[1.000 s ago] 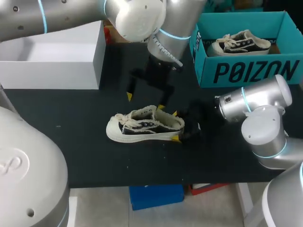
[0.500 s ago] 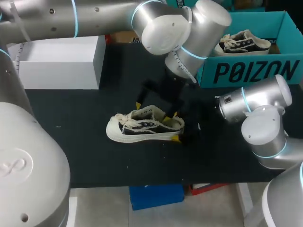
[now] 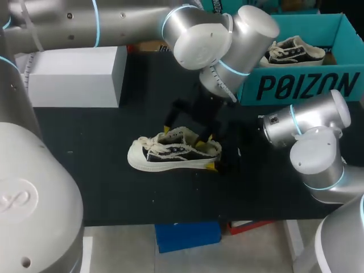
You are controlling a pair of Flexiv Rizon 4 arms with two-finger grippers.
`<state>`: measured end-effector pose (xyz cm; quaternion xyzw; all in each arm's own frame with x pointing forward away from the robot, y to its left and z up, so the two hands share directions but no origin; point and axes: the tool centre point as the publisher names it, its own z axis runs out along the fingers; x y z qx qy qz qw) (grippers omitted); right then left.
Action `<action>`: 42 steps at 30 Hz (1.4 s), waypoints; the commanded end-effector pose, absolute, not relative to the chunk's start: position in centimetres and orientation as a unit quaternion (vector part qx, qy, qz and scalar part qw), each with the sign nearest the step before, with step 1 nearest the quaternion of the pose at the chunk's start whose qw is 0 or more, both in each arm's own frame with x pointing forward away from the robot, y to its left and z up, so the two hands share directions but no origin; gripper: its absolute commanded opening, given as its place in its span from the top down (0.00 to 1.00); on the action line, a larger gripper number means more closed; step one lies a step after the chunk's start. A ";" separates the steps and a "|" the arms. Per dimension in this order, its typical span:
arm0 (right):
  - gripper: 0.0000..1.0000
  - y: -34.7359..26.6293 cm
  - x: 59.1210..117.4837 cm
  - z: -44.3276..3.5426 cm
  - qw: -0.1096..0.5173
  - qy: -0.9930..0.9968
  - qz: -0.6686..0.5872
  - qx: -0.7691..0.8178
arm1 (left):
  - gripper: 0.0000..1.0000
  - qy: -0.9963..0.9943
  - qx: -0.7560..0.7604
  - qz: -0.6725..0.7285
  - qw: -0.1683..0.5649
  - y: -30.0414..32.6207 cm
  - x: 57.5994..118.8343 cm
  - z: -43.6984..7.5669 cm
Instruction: Take the shoe out of the shoebox, open the shoe tongue, remove and reinsert the insole, then place the shoe into the shoebox
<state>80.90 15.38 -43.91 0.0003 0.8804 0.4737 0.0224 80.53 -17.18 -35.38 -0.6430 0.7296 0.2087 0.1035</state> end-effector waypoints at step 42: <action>1.00 15.7 81.0 -44.4 0.023 0.881 0.473 0.001 | 1.00 0.741 -0.644 0.169 0.090 -14.7 80.6 -32.7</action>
